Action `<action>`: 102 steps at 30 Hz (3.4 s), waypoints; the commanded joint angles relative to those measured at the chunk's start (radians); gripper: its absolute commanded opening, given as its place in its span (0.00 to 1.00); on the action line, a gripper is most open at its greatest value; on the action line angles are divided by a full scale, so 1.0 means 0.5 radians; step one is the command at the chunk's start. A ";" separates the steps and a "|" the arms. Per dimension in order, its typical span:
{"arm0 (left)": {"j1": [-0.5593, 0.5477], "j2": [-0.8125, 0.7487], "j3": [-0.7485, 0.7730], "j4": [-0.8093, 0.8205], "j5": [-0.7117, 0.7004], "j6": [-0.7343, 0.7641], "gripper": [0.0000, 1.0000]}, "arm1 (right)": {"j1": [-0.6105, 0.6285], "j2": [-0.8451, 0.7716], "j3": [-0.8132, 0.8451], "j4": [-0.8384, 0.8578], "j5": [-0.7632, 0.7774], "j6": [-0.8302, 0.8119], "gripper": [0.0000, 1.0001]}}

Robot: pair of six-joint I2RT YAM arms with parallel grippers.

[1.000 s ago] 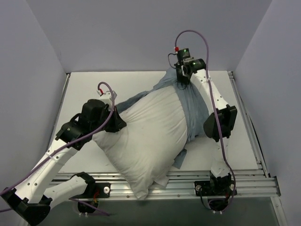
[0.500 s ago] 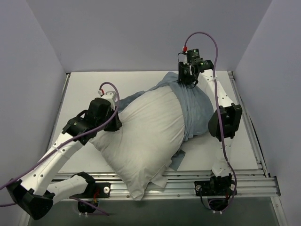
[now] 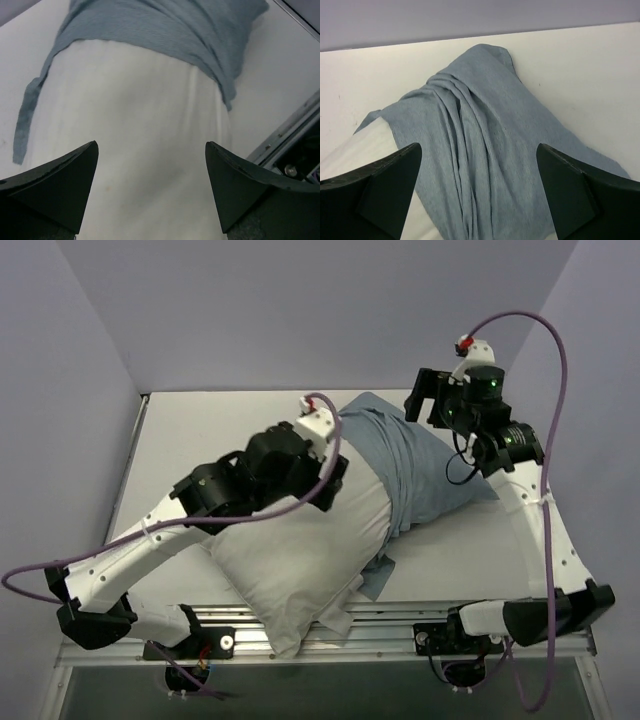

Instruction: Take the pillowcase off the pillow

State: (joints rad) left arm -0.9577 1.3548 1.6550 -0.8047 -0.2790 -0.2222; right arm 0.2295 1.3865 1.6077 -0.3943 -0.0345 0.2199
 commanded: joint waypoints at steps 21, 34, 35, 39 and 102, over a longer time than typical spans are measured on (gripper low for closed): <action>-0.582 0.782 -0.487 0.428 -0.528 0.009 0.84 | 0.001 -0.766 -1.377 0.071 -0.348 0.247 0.98; -0.291 0.515 -0.420 0.413 -0.157 -0.089 0.02 | 0.210 -0.788 -1.623 0.300 -0.594 0.370 0.98; -0.272 0.506 -0.359 0.398 -0.151 -0.089 0.02 | 0.228 -0.770 -1.620 0.310 -0.569 0.379 0.98; -0.202 0.469 -0.203 0.303 -0.089 -0.080 0.02 | 0.274 -0.702 -1.641 0.350 -0.444 0.398 0.92; 0.793 0.201 -0.018 -0.069 1.116 -0.111 0.94 | -0.297 -0.006 -0.317 0.003 -0.588 0.018 0.94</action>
State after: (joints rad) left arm -0.5663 1.3514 1.6051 -0.8619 0.2165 -0.2817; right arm -0.0174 1.3266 1.3964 -0.4072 -0.3042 0.3099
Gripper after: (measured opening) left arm 0.941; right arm 0.928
